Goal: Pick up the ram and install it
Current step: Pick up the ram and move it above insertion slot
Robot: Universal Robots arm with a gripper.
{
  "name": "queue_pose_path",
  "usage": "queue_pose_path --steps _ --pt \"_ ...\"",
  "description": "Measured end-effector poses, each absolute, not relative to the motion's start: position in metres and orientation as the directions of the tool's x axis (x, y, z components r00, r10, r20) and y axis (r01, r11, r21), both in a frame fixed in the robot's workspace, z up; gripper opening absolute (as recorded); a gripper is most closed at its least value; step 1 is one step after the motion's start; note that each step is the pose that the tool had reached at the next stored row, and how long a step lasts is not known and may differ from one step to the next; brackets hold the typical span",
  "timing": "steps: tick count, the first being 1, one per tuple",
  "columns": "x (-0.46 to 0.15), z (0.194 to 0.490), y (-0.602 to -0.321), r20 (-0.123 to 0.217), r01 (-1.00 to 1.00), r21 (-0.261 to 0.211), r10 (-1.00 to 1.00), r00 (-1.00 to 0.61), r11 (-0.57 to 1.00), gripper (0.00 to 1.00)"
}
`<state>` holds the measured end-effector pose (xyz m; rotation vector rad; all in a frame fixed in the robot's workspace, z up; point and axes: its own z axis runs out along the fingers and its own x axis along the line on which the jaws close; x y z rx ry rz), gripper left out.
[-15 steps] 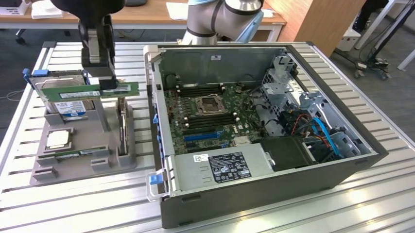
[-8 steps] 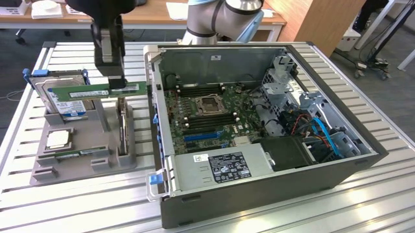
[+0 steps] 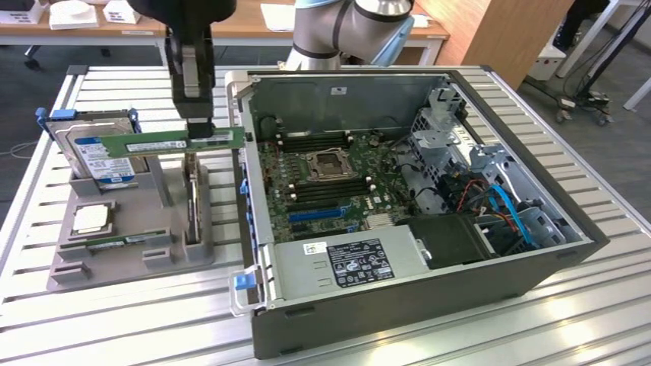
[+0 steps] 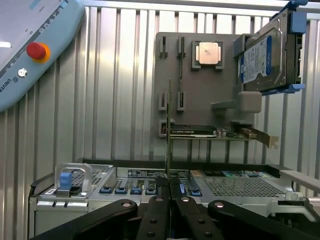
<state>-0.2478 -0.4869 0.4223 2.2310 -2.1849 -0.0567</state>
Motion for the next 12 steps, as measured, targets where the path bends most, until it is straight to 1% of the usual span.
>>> queue_pose_path --steps 12 --pt "-0.223 0.423 -0.487 -0.013 -0.999 0.041 -1.0 0.021 -0.021 0.11"
